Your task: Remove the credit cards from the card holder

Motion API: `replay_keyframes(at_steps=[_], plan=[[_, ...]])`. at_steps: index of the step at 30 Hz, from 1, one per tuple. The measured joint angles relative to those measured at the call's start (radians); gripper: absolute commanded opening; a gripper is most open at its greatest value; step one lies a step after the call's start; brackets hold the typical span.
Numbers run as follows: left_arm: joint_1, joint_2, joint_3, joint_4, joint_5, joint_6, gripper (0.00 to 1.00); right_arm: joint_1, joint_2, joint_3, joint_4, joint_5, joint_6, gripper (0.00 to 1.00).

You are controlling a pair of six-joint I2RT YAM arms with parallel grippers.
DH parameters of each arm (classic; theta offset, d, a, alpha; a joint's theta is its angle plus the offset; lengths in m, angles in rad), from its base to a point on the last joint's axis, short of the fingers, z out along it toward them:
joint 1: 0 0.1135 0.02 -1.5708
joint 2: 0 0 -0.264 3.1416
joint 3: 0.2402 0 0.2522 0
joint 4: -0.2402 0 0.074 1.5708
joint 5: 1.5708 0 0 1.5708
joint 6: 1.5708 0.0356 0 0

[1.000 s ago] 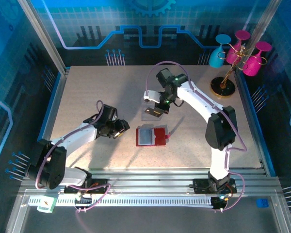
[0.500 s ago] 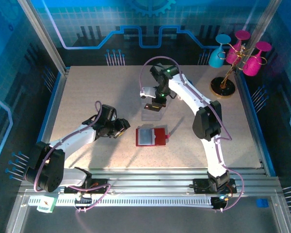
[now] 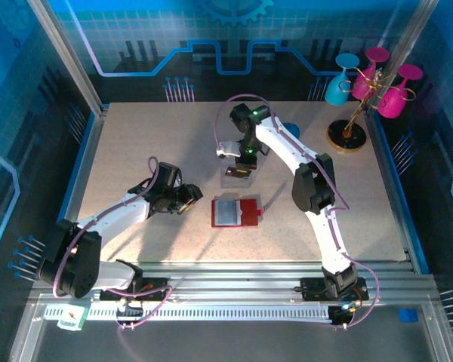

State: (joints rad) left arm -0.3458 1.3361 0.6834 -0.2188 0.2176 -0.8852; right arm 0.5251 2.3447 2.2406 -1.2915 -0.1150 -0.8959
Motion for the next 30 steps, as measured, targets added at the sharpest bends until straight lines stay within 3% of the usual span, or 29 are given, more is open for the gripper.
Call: replay_keyframes(at_steps=[12, 19, 30], plan=[[0.0, 0.009, 0.0, 0.002, 0.0, 0.0, 0.47, 0.01, 0.051, 0.039, -0.06, -0.034, -0.003, 0.0], [0.002, 0.009, 0.0, 0.008, 0.0, 0.0, 0.47, 0.018, 0.06, 0.039, -0.085, -0.045, 0.002, 0.24], [0.002, 0.009, 0.0, 0.008, 0.0, 0.0, 0.47, 0.02, 0.025, -0.024, 0.023, 0.019, 0.029, 0.31]])
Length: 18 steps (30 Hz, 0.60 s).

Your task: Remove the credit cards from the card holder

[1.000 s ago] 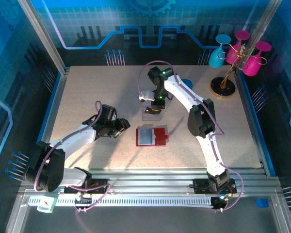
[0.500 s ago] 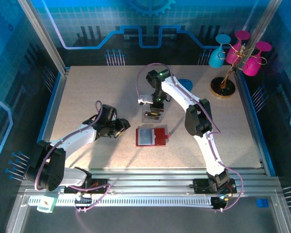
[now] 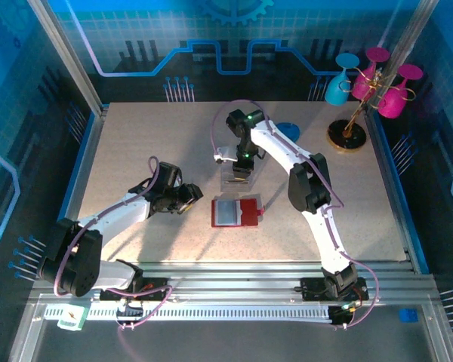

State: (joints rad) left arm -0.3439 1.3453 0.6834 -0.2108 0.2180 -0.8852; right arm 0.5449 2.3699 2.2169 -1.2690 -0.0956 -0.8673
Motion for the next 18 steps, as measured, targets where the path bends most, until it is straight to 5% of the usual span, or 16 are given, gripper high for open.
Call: replay_keyframes(at_steps=[18], plan=[[0.0, 0.0, 0.0, 0.0, 0.0, 0.0, 0.48, 0.029, -0.131, -0.166, 0.098, 0.008, 0.035, 0.49]])
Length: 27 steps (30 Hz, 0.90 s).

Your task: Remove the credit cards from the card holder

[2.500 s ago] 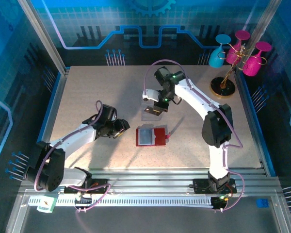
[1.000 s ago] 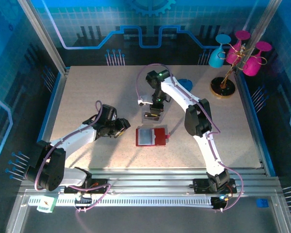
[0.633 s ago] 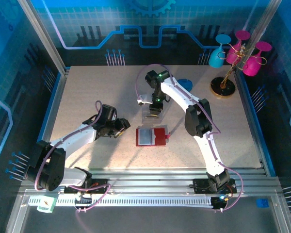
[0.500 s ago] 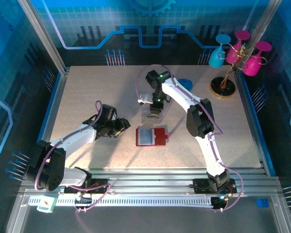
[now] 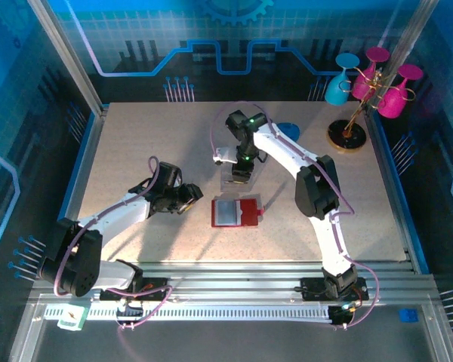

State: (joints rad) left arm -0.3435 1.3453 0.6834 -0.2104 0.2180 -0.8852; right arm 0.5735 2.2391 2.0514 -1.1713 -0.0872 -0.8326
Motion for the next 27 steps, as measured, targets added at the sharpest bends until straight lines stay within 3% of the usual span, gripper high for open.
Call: replay_keyframes(at_steps=[27], plan=[[0.0, -0.004, 0.0, 0.0, 0.0, 0.0, 0.48, 0.003, -0.001, -0.066, 0.1, 0.028, 0.025, 0.5]])
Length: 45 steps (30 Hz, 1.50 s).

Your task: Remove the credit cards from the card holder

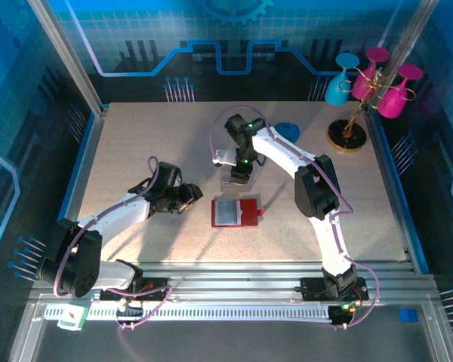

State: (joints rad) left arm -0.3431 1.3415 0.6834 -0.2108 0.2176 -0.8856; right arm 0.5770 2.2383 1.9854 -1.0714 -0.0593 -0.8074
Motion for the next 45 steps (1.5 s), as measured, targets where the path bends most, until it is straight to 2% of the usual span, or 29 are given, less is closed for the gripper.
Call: replay_keyframes(at_steps=[7, 29, 33, 36, 45], plan=[[0.0, 0.0, 0.0, 0.0, 0.0, 0.0, 0.47, 0.0, 0.0, -0.007, 0.011, 0.0, 0.006, 0.46], [0.0, 0.0, 0.0, 0.0, 0.0, 0.0, 0.48, 0.0, -0.001, -0.024, 0.098, 0.054, 0.022, 0.2], [0.0, 0.0, 0.0, 0.0, 0.0, -0.003, 0.48, 0.0, -0.002, -0.028, 0.111, 0.06, 0.022, 0.19], [0.0, 0.0, 0.0, 0.0, 0.0, -0.003, 0.48, 0.0, -0.004, -0.03, 0.117, 0.061, 0.022, 0.25], [0.0, 0.0, 0.0, 0.0, 0.0, -0.003, 0.47, 0.0, -0.036, -0.056, 0.154, 0.072, 0.022, 0.26]])
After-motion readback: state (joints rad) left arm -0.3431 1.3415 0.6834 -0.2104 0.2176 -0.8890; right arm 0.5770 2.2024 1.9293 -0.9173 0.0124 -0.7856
